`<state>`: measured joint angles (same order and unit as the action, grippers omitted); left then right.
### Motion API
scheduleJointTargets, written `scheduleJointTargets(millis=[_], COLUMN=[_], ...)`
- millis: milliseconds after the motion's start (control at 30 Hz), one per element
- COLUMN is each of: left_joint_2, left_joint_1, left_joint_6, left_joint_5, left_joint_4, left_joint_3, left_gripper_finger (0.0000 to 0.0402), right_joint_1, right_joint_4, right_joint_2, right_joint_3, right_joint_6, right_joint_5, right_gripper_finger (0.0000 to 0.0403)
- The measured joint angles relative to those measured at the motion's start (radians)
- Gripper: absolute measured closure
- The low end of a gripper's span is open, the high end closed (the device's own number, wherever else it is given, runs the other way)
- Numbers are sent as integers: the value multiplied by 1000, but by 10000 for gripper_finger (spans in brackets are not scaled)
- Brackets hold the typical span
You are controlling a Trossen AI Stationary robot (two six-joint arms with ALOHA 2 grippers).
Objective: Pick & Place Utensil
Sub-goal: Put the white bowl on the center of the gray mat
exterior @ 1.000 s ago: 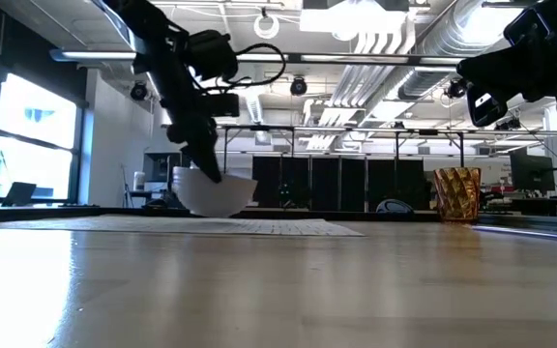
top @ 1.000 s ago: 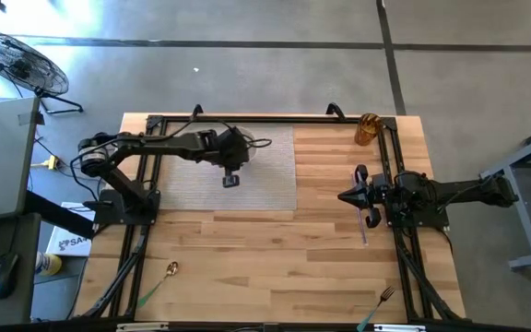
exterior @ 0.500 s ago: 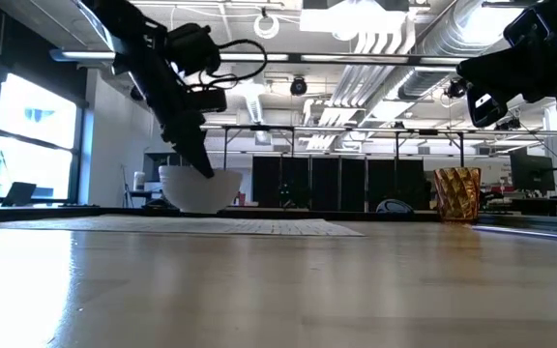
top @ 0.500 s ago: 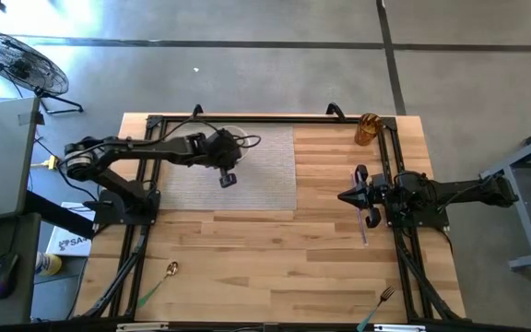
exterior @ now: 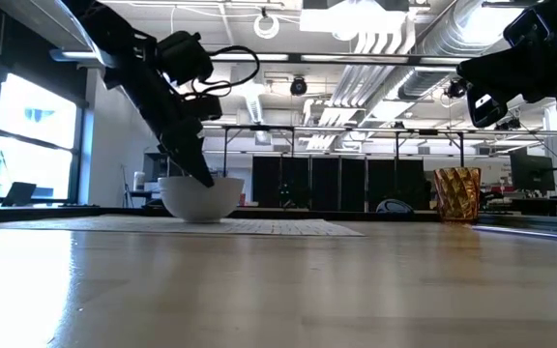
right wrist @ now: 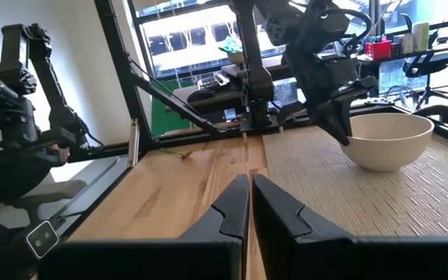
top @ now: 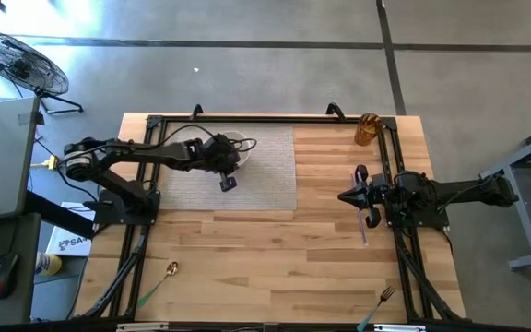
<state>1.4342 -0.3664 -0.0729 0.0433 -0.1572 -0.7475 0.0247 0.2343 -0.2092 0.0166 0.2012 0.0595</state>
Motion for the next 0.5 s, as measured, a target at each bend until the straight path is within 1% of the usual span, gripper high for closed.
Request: scheduleJointTargets(millis=[200,367,500], left_joint_2=[1,1,1], left_joint_1=[0,0,0], left_joint_6=[3,3,3], left_joint_5=[-2,-8,-10], left_joint_4=[-26,-44,-131], left_joint_3=[-23,-52,-96], left_gripper_finger=[346,321,304], right_joint_1=[0,0,0], right_joint_4=[-1,-1,-1], right_joint_2=[0,0,0], right_joint_3=[0,0,0], right_joint_6=[0,0,0], right_joint_5=[0,0,0], right_gripper_finger=[391,391,391])
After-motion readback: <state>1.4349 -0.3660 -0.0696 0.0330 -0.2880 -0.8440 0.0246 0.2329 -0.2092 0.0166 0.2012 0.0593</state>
